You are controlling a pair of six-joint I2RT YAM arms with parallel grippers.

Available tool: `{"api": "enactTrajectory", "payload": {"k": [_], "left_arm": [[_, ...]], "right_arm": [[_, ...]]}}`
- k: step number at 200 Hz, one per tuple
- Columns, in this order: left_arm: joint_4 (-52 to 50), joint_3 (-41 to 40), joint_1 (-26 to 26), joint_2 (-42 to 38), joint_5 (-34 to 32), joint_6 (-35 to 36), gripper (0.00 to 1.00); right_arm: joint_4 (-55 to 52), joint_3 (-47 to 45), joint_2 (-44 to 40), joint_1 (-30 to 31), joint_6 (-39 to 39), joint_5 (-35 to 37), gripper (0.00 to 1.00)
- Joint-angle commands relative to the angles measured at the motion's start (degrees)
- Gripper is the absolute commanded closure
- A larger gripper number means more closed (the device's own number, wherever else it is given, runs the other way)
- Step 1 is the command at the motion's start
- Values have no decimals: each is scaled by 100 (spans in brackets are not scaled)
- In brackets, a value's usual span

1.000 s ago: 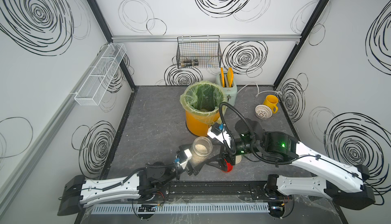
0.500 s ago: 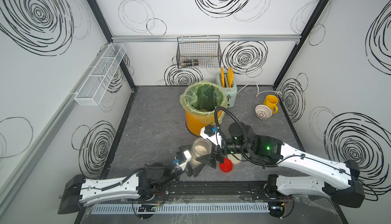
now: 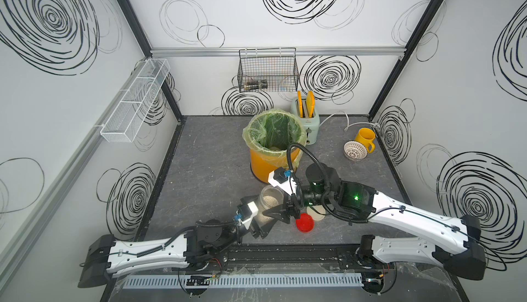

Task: Empty expired oatmeal from jars
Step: Place the jar at the center of the board.

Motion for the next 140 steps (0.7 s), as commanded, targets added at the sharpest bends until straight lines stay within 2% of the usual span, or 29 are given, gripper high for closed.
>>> {"api": "enactTrajectory", "payload": {"k": [1,8,35,76,104,140], "left_arm": [[592,273,-36,-104,-455,80,1],[512,277,-29,-163,-595,-36,4],[-159,379,-44,-572,-1253,-467,4],[-1978,834,-2,-1066,-1633,-1359,4],[-3254,1401,166,-1066,-1758,-2053,4],[-4388,2073,567,-547,-1354,-2758,4]], "right_arm": [[-9,45,65,-329,585,-192,94],[24,-25,32,-444,633,-198,100],[234,-363,-85,-728,770,218,100],[788,-1196,-74,-1076,486,745,100],[1685,-2014,-163,-784,39,1150,100],[2534,-2698,-175,-304,-677,1209,100]]}}
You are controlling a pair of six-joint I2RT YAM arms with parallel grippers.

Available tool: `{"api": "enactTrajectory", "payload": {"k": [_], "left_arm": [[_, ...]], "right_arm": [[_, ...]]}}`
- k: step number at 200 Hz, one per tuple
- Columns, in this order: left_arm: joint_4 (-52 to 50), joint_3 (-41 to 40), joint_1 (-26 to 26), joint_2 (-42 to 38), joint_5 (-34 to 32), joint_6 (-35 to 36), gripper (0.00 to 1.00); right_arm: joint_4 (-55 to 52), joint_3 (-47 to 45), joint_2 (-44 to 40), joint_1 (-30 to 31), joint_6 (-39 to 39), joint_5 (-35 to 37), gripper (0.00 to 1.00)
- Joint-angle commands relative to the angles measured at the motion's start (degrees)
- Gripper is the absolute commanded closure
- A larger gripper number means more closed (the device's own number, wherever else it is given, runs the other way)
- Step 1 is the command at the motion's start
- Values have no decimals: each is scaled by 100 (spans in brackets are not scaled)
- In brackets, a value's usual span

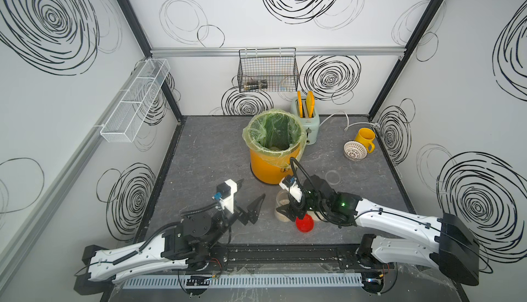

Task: Empty expired oatmeal from jars
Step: Place the jar at the center of the board.

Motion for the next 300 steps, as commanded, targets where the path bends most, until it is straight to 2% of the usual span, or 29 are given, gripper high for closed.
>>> {"api": "enactTrajectory", "payload": {"k": [1,31,68,95,129,155,214,234,246,249,300], "left_arm": [[-1062,443,243,316,159,-796,4],[-1672,710,757,617,736,-1240,4],[-1730,618,1464,482,1634,-1389,4],[-1674,544,1687,350,1877,-1360,4],[-1777,604,1760,421,1954,-1311,4],[-1722,563,1769,459,2037,-1246,4],[-1861,715,1770,570,1960,-1246,4],[-2010,835,1770,621,1910,-1239,4],[-2116,918,1777,673,1906,-1260,4],[-2142,948,1777,695,1912,-1261,4],[-2761,1510,1778,1189,1994,-1293,4]], "right_arm": [[1324,-117,-209,256,-657,57,100],[1862,-523,-149,376,-1280,-93,100],[2046,-548,182,427,-1501,-232,100],[2373,-584,486,557,-1754,-217,98],[2544,-575,810,624,-1769,-180,89],[2561,-562,932,629,-1660,-110,73],[2426,-524,850,644,-1450,-53,21],[2265,-460,728,643,-1289,-43,8],[2160,-435,643,652,-1206,-48,4],[2118,-425,616,652,-1178,-43,0],[1785,-445,170,651,-882,29,2]]}}
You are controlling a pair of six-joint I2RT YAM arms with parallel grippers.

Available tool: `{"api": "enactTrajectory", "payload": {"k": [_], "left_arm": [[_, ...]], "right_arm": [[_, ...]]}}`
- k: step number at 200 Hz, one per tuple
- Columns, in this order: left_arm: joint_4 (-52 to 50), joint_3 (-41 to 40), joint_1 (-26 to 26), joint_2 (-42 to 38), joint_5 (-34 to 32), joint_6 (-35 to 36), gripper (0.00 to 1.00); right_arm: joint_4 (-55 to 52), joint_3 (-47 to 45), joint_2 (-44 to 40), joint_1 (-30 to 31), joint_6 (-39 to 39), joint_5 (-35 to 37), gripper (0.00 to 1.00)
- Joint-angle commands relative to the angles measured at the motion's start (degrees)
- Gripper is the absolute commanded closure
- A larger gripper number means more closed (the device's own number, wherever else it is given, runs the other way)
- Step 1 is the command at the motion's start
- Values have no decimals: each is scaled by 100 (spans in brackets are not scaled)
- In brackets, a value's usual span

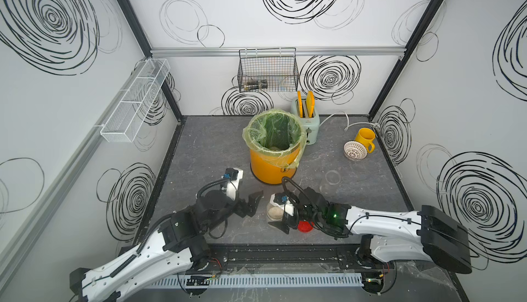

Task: Empty expired oatmeal from jars
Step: Place the jar at the center of the board, then pick up the jar from the center of the board.

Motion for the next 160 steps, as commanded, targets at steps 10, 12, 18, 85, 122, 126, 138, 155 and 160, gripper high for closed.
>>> {"api": "enactTrajectory", "payload": {"k": [10,12,18,85,122,126,138,155,160], "left_arm": [[-377,429,33,250,2,-77,4],[-392,447,34,263,6,-77,4],[-427,507,34,299,39,-85,4],[-2447,1860,34,1632,278,-691,1],[-3256,2473,-25,2725,677,-797,6],[-3314,2512,-32,2833,702,-820,8],[-3419,2603,-62,3088,768,-928,11],[-3368,2632,-114,3367,888,-1050,25],[-3336,2631,-136,3440,895,-1102,30]], "right_arm": [[-112,52,-345,49,137,53,2],[-115,50,-362,49,138,56,2],[-177,70,-422,47,163,50,2],[-3138,722,-2003,75,1817,1915,2],[-3372,377,-2743,53,2127,2358,2],[-3352,367,-2779,49,2140,2391,2],[-3280,327,-2860,31,2132,2454,2],[-3095,192,-2935,-3,2065,2380,2],[-3035,151,-2941,-12,2020,2314,2]]}}
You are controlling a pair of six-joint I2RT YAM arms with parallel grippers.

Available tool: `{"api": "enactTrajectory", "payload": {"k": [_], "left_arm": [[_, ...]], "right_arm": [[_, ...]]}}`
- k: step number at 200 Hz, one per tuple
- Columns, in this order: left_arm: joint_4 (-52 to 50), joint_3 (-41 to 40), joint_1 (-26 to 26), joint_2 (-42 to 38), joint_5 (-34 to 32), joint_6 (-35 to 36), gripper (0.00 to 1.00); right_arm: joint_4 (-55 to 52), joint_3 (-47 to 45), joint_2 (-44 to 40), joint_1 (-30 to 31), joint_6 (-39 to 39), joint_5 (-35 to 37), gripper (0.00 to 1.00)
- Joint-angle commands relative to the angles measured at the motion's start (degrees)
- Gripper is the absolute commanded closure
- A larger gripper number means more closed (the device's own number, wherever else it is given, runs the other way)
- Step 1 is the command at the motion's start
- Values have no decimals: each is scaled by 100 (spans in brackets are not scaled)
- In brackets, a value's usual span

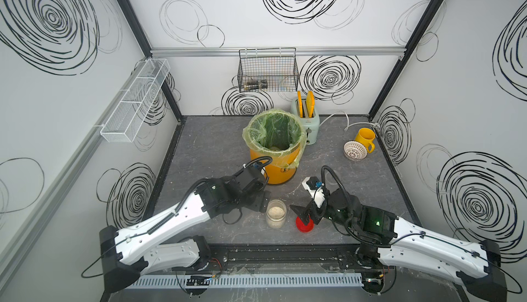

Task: Empty expired oatmeal from jars
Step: Pick up the jar from the center of the board.

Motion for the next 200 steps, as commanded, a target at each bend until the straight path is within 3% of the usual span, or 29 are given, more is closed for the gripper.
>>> {"api": "enactTrajectory", "payload": {"k": [1,27,74,99,147,200], "left_arm": [[-337,198,-84,273,208,-391,31],[46,94,-194,556,401,-682,46],[401,64,-482,975,337,-902,50],[586,40,-474,1155,201,-894,59],[735,39,-439,1519,64,-749,64],[840,-83,-397,1786,-21,-613,77]], "right_arm": [[21,-184,-106,-50,93,147,2],[59,-191,-76,-85,-48,118,2],[50,-266,-200,-138,-7,135,2],[93,-296,-284,-142,2,84,2],[125,-339,-419,-146,20,56,2],[180,-366,-389,-146,-23,65,2]]}}
